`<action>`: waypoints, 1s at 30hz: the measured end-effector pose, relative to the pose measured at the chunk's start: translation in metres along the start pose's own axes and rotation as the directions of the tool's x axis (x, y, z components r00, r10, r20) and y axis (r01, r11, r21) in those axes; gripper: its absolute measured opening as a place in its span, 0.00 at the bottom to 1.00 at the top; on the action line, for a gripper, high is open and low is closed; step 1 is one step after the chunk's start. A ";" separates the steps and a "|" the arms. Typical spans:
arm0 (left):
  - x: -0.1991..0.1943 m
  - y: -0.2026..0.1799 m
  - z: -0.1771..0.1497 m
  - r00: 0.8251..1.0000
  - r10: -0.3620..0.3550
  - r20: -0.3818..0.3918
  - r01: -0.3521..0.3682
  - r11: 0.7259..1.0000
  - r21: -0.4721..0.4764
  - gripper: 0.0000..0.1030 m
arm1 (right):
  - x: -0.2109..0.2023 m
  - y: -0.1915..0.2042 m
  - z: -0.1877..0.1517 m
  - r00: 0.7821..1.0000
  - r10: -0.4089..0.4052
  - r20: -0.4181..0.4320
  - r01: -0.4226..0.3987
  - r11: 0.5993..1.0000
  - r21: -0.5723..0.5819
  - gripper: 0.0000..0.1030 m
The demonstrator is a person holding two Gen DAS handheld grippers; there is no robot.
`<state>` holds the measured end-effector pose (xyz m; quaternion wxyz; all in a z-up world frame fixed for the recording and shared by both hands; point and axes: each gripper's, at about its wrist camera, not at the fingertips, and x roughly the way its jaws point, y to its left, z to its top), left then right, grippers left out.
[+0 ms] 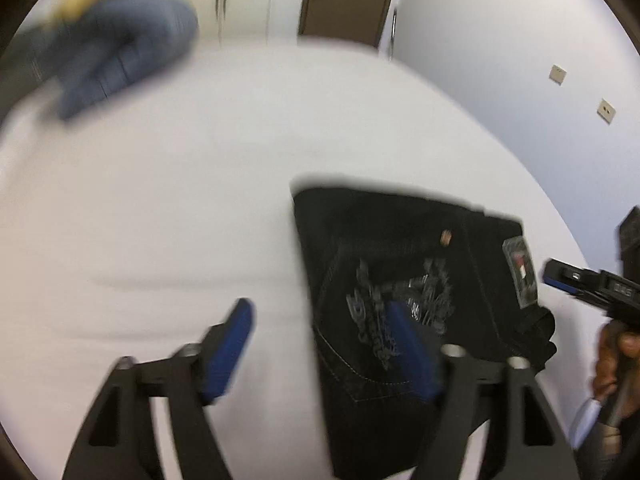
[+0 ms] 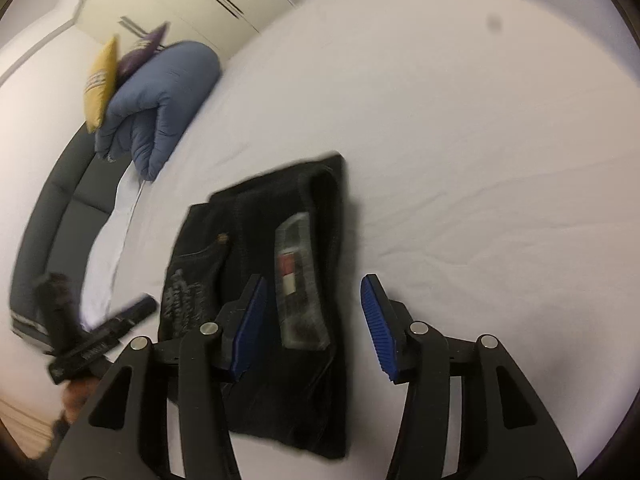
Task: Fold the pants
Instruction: 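Release the folded jeans and lift both tools away from the bed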
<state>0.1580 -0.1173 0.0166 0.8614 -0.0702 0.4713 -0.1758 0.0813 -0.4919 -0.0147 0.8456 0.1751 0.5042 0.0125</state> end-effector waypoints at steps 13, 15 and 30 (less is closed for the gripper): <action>-0.259 -0.027 -0.009 0.731 0.295 0.615 -0.349 0.937 -0.035 1.00 | -0.253 0.197 -0.065 0.638 -0.030 0.769 0.363 0.893 -0.266 1.00; -0.289 -0.024 -0.014 0.722 0.288 0.629 -0.332 0.942 -0.050 1.00 | -0.280 0.216 -0.075 0.594 -0.031 0.804 0.387 0.887 -0.252 1.00; -0.293 -0.010 -0.053 0.926 0.265 0.270 -0.255 0.964 -0.074 1.00 | -0.351 0.209 -0.146 0.774 -0.255 0.579 0.395 0.909 -0.129 1.00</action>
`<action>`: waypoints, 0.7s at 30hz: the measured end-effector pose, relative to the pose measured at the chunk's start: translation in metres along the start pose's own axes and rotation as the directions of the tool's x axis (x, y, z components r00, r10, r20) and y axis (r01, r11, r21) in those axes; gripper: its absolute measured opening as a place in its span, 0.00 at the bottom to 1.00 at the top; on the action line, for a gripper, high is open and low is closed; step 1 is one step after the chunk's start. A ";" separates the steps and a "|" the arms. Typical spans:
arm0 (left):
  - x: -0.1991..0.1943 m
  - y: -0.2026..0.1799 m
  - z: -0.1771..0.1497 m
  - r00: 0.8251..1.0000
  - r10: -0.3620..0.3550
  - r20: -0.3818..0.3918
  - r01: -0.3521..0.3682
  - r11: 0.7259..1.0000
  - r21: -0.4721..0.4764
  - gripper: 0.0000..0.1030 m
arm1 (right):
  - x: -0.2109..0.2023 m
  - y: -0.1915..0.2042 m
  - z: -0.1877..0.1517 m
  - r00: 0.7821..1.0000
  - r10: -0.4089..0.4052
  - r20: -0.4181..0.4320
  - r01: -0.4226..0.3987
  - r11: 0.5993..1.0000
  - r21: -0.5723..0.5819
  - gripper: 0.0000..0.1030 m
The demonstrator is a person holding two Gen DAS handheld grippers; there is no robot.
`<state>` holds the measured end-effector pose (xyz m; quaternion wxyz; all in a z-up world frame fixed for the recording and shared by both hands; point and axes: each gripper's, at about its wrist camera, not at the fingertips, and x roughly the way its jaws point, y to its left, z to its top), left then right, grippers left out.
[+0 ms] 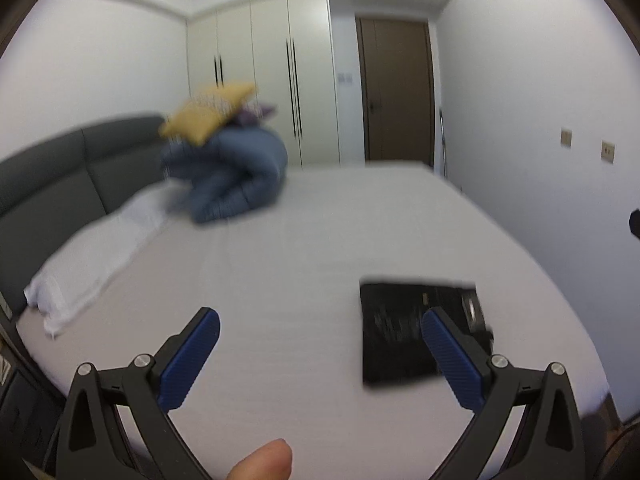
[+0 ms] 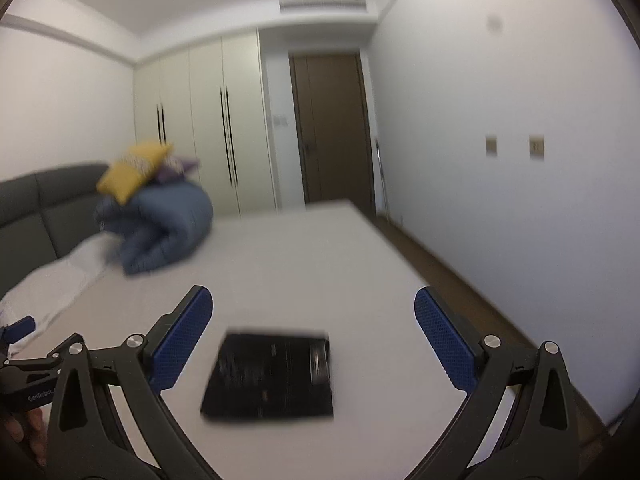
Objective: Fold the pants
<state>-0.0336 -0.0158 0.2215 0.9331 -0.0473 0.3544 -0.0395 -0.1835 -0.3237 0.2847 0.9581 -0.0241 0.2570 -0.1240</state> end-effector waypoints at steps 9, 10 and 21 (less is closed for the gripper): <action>0.042 -0.005 -0.037 0.985 -0.031 -0.168 0.026 0.999 -0.034 1.00 | 0.049 0.002 -0.057 0.959 0.002 -0.283 0.010 0.999 0.044 1.00; 0.044 -0.007 -0.041 0.983 -0.034 -0.178 0.028 0.999 -0.035 1.00 | 0.055 0.005 -0.061 0.957 -0.005 -0.292 0.016 0.999 0.035 1.00; 0.079 -0.007 -0.052 0.968 -0.046 -0.246 0.034 0.998 -0.055 1.00 | 0.132 0.030 -0.079 0.935 0.010 -0.354 -0.014 1.000 -0.009 1.00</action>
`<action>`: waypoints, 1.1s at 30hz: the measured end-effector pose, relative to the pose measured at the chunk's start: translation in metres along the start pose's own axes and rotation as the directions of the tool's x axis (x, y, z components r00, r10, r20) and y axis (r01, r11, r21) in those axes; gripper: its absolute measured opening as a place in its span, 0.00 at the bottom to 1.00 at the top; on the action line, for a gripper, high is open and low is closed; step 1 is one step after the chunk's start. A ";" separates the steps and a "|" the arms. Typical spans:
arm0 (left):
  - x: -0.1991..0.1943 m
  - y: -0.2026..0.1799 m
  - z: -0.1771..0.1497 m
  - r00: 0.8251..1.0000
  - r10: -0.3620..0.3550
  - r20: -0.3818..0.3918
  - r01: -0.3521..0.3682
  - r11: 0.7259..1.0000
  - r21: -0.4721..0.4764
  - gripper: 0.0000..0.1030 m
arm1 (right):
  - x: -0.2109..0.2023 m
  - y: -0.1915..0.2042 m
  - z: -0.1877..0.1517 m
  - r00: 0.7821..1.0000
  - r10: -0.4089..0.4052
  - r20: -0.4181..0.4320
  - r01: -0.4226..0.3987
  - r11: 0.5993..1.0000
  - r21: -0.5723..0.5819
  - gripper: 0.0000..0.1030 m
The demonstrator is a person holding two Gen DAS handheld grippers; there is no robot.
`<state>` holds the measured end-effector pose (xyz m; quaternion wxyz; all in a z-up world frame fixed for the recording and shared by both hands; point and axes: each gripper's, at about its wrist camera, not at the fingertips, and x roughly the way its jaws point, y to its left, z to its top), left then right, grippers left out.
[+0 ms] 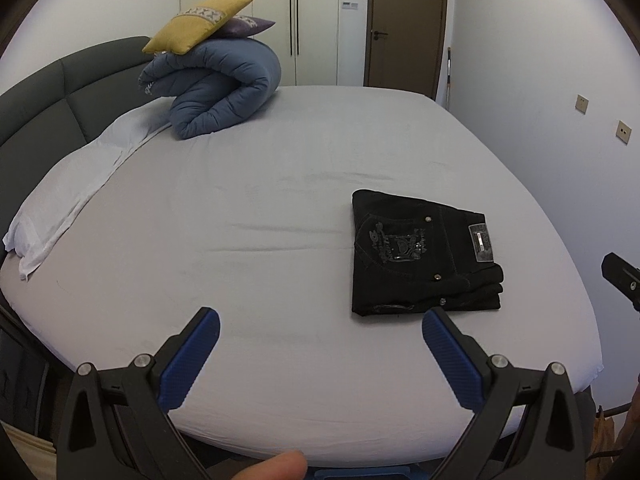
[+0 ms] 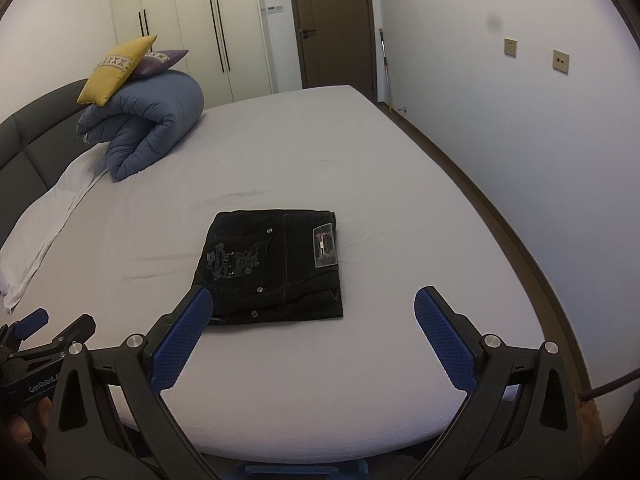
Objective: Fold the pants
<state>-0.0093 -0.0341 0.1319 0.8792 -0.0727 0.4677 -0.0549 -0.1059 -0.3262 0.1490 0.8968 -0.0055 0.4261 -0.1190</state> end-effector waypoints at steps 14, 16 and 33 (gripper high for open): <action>0.013 -0.014 -0.004 0.999 -0.010 -0.036 0.011 1.000 0.010 1.00 | 0.026 0.006 0.001 1.000 0.015 -0.024 -0.015 1.000 -0.005 1.00; 0.014 -0.015 -0.004 0.999 -0.010 -0.037 0.010 1.000 0.007 1.00 | 0.026 0.007 0.000 1.000 0.013 -0.025 -0.013 1.000 -0.005 1.00; 0.019 -0.013 -0.005 0.998 -0.006 -0.055 0.006 1.000 -0.015 1.00 | 0.034 0.029 0.004 0.999 0.027 -0.047 -0.029 0.999 -0.034 1.00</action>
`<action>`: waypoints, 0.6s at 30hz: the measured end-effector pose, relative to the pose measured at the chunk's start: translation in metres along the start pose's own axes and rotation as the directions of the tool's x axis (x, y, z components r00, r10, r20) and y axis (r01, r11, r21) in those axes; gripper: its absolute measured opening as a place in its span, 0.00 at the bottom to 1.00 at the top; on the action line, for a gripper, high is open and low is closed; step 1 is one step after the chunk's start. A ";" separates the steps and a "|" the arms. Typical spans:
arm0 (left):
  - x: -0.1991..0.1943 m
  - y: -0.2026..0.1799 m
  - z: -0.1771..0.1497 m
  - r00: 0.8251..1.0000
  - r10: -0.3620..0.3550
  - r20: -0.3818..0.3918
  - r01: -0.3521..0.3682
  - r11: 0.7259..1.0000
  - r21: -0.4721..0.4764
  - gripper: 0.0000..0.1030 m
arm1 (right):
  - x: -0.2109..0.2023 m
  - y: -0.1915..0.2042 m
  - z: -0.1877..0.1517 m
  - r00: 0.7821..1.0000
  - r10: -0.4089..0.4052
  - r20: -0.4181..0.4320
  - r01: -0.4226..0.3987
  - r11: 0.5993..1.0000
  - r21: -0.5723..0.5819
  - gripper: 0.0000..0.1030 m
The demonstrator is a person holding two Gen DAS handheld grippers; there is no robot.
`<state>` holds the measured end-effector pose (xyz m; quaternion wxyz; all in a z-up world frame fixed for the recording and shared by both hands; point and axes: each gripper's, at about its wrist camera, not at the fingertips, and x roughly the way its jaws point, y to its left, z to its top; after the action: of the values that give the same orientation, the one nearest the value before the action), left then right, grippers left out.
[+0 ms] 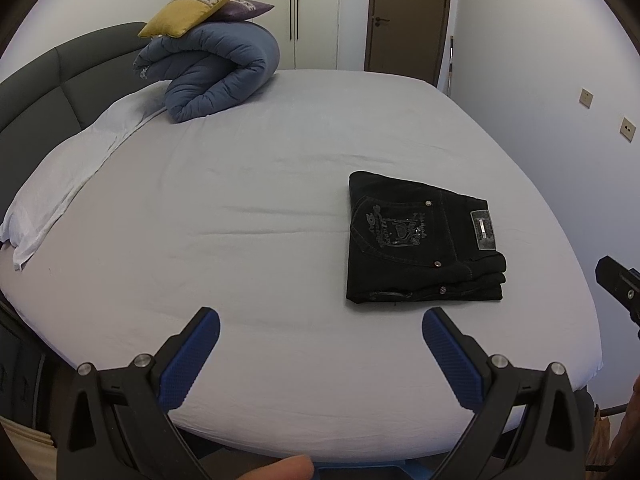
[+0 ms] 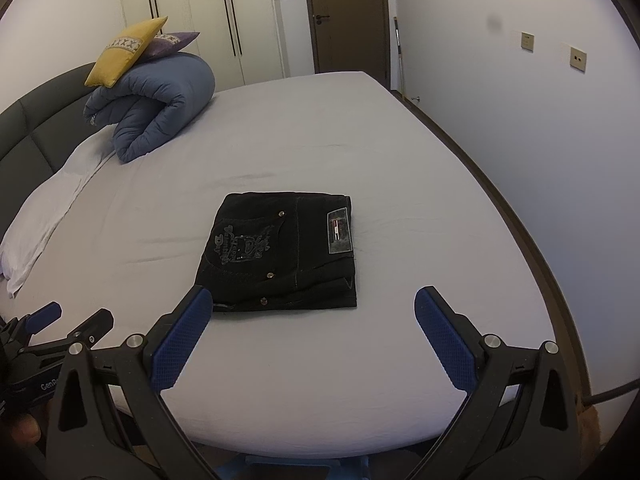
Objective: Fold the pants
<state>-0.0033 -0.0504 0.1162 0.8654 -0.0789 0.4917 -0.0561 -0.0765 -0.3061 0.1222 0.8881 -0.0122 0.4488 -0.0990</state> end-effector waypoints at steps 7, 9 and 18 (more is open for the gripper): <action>0.005 0.000 -0.001 1.000 0.003 -0.012 -0.003 1.000 -0.001 1.00 | 0.008 0.005 0.001 1.000 0.007 -0.009 -0.007 1.000 0.001 1.00; 0.006 -0.001 -0.001 1.000 0.003 -0.015 -0.003 1.000 0.001 1.00 | 0.010 0.005 0.001 1.000 0.008 -0.013 -0.007 1.000 0.002 1.00; 0.008 -0.003 -0.001 1.000 0.003 -0.017 -0.003 1.000 0.003 1.00 | 0.013 0.007 0.000 1.000 0.008 -0.017 -0.008 1.000 0.004 1.00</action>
<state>-0.0002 -0.0552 0.1100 0.8613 -0.0764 0.4993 -0.0560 -0.0676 -0.3016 0.1111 0.8845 -0.0080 0.4563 -0.0966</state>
